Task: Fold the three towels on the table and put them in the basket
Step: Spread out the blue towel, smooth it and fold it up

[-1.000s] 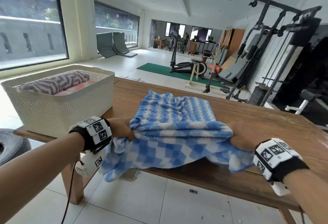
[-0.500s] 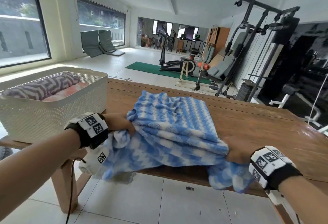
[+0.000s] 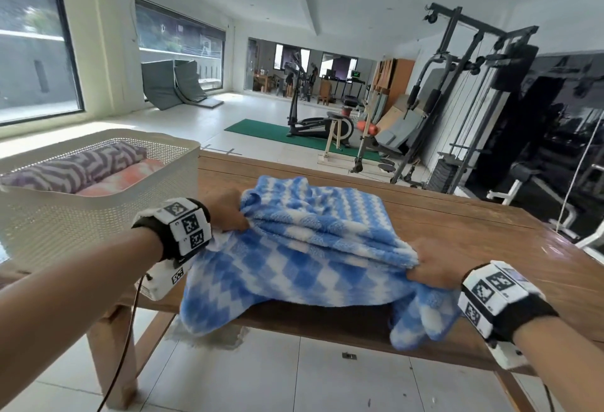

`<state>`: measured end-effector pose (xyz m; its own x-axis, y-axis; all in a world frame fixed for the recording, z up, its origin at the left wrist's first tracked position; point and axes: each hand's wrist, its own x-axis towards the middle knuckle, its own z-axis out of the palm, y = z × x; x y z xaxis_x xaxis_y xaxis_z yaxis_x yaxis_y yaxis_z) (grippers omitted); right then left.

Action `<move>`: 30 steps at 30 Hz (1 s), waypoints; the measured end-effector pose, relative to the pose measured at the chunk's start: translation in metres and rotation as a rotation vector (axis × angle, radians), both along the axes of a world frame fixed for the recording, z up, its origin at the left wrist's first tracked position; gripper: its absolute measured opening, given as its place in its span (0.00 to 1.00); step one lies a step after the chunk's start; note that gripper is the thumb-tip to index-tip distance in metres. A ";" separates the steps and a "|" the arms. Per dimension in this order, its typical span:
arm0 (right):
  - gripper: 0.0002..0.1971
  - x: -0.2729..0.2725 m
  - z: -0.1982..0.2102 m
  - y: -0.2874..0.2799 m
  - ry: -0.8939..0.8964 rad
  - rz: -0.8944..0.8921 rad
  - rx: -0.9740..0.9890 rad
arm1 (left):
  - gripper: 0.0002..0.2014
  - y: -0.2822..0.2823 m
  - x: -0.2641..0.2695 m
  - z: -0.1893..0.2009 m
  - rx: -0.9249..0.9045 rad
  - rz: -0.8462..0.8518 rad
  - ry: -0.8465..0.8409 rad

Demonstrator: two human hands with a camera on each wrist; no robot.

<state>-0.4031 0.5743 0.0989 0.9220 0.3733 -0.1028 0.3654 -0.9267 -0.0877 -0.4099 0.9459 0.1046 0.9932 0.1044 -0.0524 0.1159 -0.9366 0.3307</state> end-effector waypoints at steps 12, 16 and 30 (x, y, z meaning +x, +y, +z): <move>0.02 -0.004 0.008 0.009 0.189 -0.208 -0.361 | 0.12 -0.003 -0.010 0.014 -0.063 -0.283 0.539; 0.13 -0.001 -0.002 0.008 0.050 -0.179 -0.248 | 0.31 0.006 0.002 -0.007 0.006 -0.265 0.398; 0.09 0.054 -0.066 -0.004 -0.057 -0.206 0.017 | 0.16 0.007 0.037 -0.055 -0.107 -0.157 0.089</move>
